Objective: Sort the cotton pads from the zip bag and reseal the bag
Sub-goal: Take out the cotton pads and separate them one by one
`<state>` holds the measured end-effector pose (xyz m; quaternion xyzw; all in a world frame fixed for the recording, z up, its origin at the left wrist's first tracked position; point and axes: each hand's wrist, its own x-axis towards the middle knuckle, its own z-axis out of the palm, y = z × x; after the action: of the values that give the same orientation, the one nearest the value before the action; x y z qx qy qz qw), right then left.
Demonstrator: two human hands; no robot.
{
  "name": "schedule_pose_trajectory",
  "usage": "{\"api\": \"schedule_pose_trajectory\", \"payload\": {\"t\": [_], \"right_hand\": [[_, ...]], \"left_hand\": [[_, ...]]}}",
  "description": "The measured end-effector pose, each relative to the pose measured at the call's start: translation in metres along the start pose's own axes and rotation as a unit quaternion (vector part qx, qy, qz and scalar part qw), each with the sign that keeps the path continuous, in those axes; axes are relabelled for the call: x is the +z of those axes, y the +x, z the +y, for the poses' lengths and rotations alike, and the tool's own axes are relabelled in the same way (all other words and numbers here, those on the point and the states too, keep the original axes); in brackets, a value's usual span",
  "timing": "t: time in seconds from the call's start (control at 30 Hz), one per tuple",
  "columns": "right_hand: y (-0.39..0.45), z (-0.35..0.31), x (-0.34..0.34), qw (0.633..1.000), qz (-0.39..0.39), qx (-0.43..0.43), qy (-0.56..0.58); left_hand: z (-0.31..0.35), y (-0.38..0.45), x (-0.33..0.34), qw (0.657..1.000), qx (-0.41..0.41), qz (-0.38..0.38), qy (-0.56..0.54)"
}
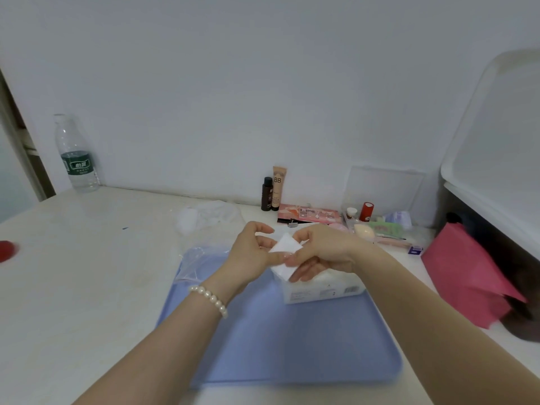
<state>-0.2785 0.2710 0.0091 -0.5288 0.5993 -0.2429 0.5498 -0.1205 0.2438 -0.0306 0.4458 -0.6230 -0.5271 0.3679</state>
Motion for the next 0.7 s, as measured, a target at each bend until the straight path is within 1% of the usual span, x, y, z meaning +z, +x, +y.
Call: {"api": "schedule_pose_trajectory", "payload": {"t": [0.07, 0.13, 0.2, 0.23, 0.27, 0.3, 0.33, 0.4, 0.43, 0.5, 0.57, 0.7], "right_hand": [[0.001, 0.001, 0.0, 1.0, -0.009, 0.01, -0.007], [0.001, 0.001, -0.001, 1.0, 0.007, 0.02, 0.002], [0.002, 0.002, -0.003, 0.997, 0.066, 0.032, 0.017], [0.004, 0.004, -0.005, 0.993, 0.11, 0.035, 0.022], [0.006, 0.006, -0.009, 0.988, 0.15, 0.037, 0.025], [0.009, 0.008, -0.012, 0.982, 0.18, 0.041, 0.024], [0.01, 0.01, -0.016, 0.979, 0.199, 0.05, 0.021], [0.012, 0.011, -0.016, 0.977, 0.2, 0.069, 0.004], [0.013, 0.011, -0.015, 0.979, 0.192, 0.075, -0.004], [0.014, 0.01, -0.012, 0.981, 0.177, 0.077, -0.013], [0.012, 0.009, -0.009, 0.983, 0.167, 0.077, -0.028], [0.008, 0.007, -0.007, 0.98, 0.173, 0.084, -0.055]], "left_hand": [[0.002, 0.001, 0.0, 1.0, 0.005, -0.021, 0.017], [0.004, 0.003, 0.001, 1.0, 0.007, -0.012, 0.005], [0.004, 0.001, 0.002, 0.998, 0.027, 0.051, 0.019], [0.004, -0.003, 0.004, 0.993, 0.044, 0.086, 0.069], [0.003, -0.009, 0.007, 0.983, 0.059, 0.101, 0.145], [0.001, -0.017, 0.012, 0.967, 0.069, 0.089, 0.228], [-0.001, -0.026, 0.02, 0.946, 0.079, 0.062, 0.308], [-0.008, -0.041, 0.039, 0.903, 0.092, 0.011, 0.42], [-0.012, -0.046, 0.048, 0.889, 0.091, -0.006, 0.449], [-0.017, -0.051, 0.061, 0.882, 0.068, -0.033, 0.465], [-0.018, -0.053, 0.07, 0.885, 0.045, -0.058, 0.46], [-0.014, -0.051, 0.082, 0.89, 0.022, -0.069, 0.451]]}}
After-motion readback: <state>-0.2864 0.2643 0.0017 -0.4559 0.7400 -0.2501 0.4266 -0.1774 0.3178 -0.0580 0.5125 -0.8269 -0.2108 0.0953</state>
